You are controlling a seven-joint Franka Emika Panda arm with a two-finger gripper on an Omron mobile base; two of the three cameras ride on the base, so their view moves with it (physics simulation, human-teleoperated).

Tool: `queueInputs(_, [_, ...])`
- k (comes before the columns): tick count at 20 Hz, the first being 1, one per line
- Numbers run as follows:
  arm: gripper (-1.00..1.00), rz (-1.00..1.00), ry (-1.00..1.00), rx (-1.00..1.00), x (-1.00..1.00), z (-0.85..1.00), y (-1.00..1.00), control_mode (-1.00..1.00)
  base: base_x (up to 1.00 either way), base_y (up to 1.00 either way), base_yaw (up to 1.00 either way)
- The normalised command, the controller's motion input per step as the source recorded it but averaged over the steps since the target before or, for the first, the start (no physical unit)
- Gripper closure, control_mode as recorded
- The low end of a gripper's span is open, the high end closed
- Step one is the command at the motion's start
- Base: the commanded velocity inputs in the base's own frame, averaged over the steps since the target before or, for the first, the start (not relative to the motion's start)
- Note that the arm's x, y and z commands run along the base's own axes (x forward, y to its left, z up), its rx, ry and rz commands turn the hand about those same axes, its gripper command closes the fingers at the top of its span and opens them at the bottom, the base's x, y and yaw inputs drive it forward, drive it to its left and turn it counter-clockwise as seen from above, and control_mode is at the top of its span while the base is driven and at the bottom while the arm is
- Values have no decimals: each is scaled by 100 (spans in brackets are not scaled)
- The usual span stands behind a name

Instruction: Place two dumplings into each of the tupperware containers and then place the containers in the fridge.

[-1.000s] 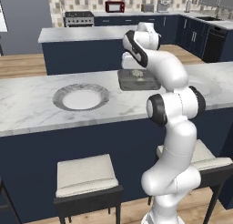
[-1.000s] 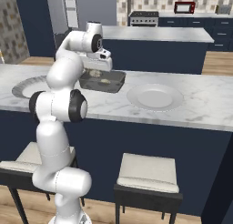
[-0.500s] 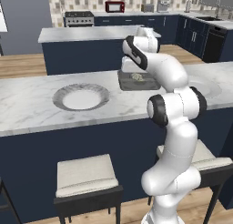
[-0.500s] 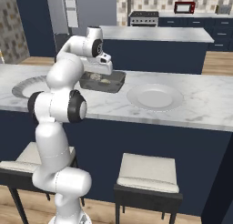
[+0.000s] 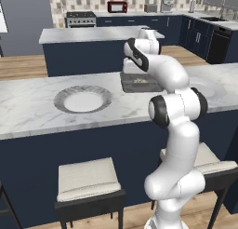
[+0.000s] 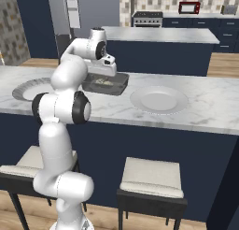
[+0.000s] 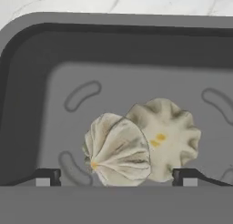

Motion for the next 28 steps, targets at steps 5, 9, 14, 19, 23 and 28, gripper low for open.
queueInputs(5, [-100,-6,-2,0,20,6,-25,-100,0,0,0])
queueInputs(9, [-100,-18,0,2,-6,11,-80,-100,0,0,0])
queueInputs(14, [-100,-12,0,0,-5,5,-84,-100,0,0,0])
queueInputs(19, [-100,-8,0,0,-21,0,-52,-100,0,0,0])
queueInputs(23, [-100,-1,0,0,-9,-10,-7,-100,0,0,0])
queueInputs(28, [-100,0,0,0,-5,-39,-6,-100,0,0,0])
